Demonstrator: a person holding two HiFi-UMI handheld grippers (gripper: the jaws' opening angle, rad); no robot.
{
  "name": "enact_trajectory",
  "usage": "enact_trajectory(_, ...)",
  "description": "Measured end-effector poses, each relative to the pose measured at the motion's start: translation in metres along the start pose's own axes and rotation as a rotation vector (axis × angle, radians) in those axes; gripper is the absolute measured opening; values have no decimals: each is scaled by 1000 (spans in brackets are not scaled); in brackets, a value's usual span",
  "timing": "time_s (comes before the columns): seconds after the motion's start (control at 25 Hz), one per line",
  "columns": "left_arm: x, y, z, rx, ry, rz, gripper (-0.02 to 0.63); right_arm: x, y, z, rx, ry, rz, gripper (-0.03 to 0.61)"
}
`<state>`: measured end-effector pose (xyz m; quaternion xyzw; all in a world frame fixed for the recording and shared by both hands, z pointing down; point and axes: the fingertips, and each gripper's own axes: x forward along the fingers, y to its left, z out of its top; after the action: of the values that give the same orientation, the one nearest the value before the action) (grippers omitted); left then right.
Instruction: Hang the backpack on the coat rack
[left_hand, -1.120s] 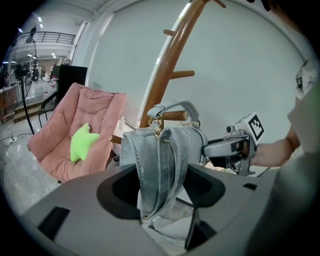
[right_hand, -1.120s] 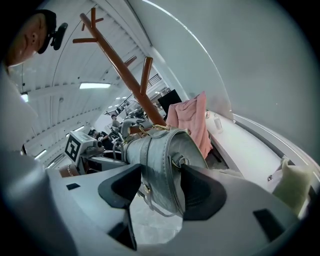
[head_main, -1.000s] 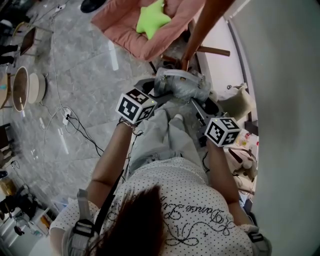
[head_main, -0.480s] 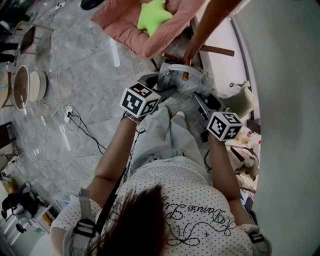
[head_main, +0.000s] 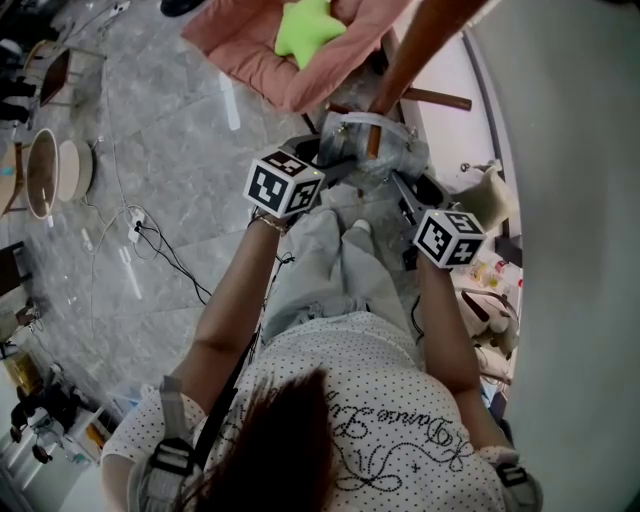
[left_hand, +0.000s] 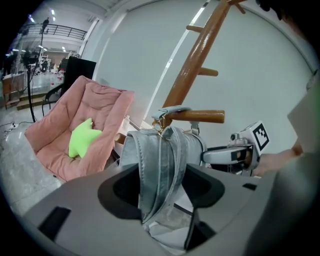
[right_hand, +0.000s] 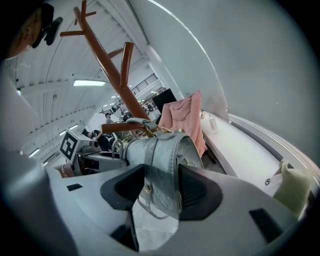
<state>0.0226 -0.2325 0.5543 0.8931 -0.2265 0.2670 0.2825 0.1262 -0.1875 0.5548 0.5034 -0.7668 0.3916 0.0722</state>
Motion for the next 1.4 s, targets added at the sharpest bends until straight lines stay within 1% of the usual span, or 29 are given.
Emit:
enact_trajectory(0.24, 7, 1, -3, -29, -7, 11, 242, 2, -9, 1, -15, -3, -13, 213)
enact_trajectory(0.44, 14, 1, -10, -35, 5, 20, 244, 5, -16, -6, -21, 12, -18, 215)
enact_trajectory(0.6, 15, 4, -14, -41, -4, 20, 245, 8, -16, -8, -35, 18, -15, 215)
enact_trajectory(0.8, 20, 6, -21, -26, -1, 4, 248, 10, -20, -14, -67, 46, -4, 219)
enact_trajectory(1.0, 17, 9, -23, -46, -10, -4, 247, 12, -16, -14, -92, 63, 2, 221)
enact_trajectory(1.16, 15, 9, -23, -55, -24, 20, 249, 12, -14, -17, -113, 69, -4, 227)
enact_trajectory(1.4, 8, 13, -31, -49, -23, 75, 250, 7, -12, -23, -128, 73, -5, 238)
